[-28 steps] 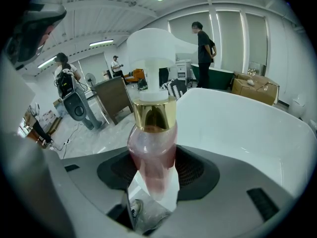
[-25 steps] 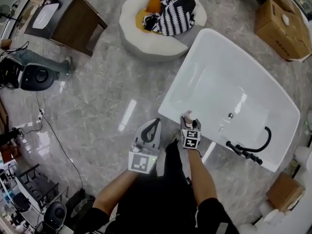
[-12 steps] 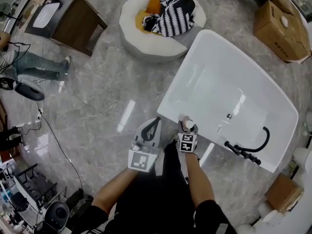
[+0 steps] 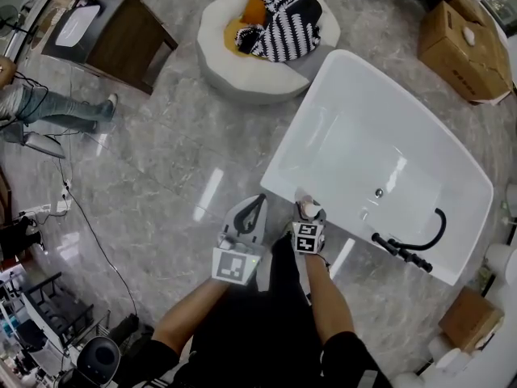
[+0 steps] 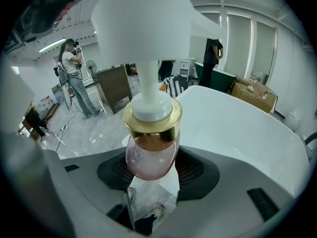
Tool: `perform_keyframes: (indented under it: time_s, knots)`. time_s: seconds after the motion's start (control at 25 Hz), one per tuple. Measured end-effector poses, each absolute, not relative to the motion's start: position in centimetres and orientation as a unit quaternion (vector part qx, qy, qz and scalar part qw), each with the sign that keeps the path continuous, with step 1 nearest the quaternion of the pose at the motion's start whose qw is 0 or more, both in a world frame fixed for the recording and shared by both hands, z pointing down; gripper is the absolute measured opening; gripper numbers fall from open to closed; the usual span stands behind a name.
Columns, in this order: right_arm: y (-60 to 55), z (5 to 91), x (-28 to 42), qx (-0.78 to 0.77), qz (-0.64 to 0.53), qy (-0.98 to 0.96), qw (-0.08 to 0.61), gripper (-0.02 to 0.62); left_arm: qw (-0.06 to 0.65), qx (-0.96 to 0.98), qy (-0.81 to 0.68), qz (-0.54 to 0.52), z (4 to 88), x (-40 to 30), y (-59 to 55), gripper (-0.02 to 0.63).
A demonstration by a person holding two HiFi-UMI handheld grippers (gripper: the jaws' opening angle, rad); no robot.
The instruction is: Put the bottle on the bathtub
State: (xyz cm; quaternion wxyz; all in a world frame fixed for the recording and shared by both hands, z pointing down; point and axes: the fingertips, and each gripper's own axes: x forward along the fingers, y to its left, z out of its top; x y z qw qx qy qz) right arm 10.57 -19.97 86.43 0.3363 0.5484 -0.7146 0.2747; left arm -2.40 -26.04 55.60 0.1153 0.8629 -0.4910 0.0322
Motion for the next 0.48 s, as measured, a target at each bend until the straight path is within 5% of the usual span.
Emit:
perform_keyframes:
  time_s: [0.48]
  knots:
    - [-19.5, 86.8, 10.3, 0.556, 0.271, -0.706, 0.345, 0.224, 0.110, 0.865, -0.489, 0.032, 55.3, -2.8, -24.9, 0.015]
